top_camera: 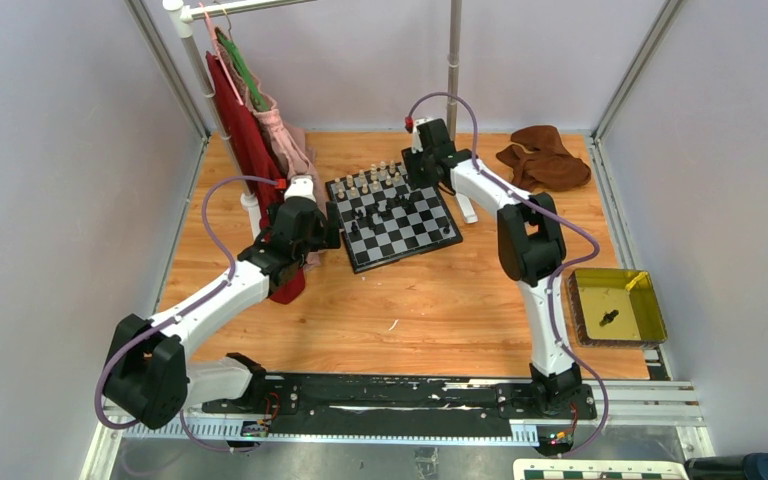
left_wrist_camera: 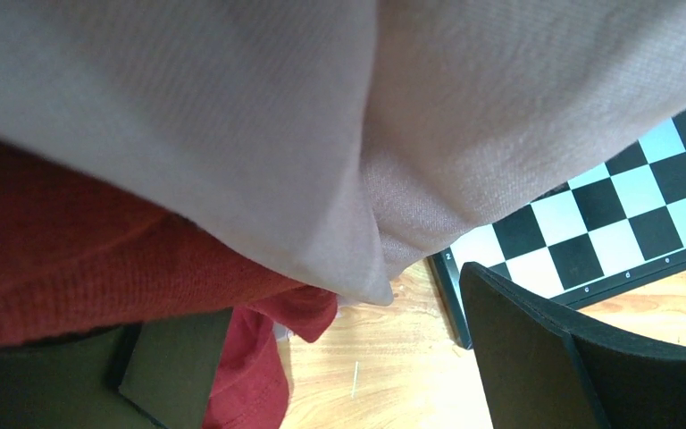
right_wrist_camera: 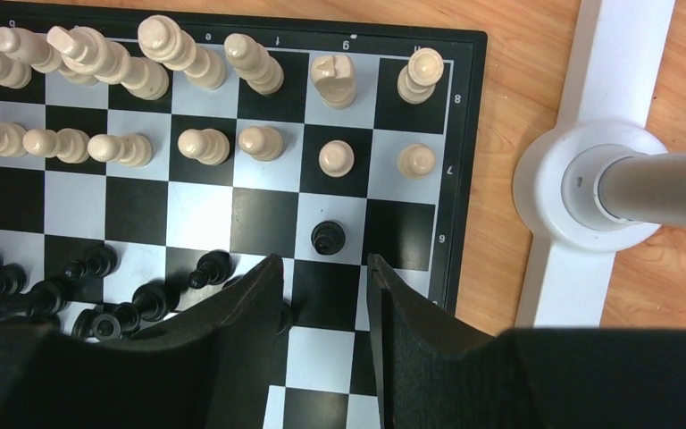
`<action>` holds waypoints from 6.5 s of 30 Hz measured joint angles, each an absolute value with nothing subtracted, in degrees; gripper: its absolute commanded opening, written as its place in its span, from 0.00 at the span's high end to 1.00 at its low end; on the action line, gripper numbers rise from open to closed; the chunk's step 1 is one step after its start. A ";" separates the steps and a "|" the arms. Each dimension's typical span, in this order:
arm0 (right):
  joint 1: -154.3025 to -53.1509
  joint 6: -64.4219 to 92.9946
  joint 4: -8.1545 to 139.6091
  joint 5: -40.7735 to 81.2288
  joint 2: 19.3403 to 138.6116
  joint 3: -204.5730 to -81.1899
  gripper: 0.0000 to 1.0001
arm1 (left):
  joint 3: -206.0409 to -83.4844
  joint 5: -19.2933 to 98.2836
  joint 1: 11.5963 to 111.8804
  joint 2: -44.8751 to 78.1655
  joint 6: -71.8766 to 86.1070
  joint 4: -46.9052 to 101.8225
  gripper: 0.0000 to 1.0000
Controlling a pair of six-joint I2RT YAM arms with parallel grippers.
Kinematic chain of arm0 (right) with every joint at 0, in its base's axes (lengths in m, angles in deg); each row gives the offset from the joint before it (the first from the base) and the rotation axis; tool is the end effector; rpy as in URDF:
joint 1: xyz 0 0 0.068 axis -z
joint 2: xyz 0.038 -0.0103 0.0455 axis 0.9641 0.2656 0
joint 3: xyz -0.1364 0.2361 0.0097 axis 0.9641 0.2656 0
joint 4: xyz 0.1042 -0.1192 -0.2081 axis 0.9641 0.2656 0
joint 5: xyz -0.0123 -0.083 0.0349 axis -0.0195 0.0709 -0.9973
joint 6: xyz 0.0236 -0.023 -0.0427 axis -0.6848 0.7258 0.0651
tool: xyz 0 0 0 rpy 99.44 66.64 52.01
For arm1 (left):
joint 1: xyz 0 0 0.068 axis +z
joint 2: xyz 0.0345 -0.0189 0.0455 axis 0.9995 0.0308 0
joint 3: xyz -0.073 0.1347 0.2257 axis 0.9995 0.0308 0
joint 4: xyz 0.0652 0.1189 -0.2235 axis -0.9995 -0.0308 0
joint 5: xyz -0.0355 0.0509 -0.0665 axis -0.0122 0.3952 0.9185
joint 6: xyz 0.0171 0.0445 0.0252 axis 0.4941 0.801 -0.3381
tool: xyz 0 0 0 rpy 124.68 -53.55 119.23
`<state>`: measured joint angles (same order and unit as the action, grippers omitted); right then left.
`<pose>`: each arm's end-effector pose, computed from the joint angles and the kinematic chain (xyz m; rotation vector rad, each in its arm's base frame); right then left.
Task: Set up the chess pieces on the board
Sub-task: Pick up the chess piece from the chessboard, then place the chess piece on the chessboard.
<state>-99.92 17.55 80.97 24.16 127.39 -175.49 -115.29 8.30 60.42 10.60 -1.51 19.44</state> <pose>0.4740 0.2268 0.2183 -0.4581 2.1917 0.3479 0.2388 -0.1103 0.2467 -0.0924 2.0886 -0.0780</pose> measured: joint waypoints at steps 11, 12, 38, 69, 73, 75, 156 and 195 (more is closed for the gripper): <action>-99.92 17.96 80.92 23.79 130.01 -176.76 0.58 | -115.29 8.27 60.56 11.24 -1.47 20.34 0.00; -99.92 17.99 80.99 23.79 130.32 -177.00 0.58 | -115.29 8.27 60.60 11.28 -1.47 20.45 0.00; -99.55 18.16 80.33 23.31 133.73 -180.35 0.76 | -116.12 8.12 62.04 13.53 -0.11 21.08 0.00; -100.10 19.04 81.08 25.48 123.63 -173.29 1.00 | -116.12 9.32 63.42 9.05 -1.62 18.04 0.00; -100.66 19.10 80.77 27.25 118.32 -168.00 1.00 | -116.12 9.83 63.42 6.86 -2.32 16.21 0.00; -100.90 19.06 80.36 28.32 115.52 -164.32 1.00 | -116.12 10.09 63.42 5.71 -2.58 15.53 0.00; -101.82 17.24 63.04 34.94 107.87 -137.11 0.75 | -113.37 11.57 63.42 1.88 -7.02 13.59 0.00; -101.19 19.87 73.49 30.98 116.13 -158.55 0.67 | -113.41 11.70 63.42 6.43 -6.89 16.45 0.00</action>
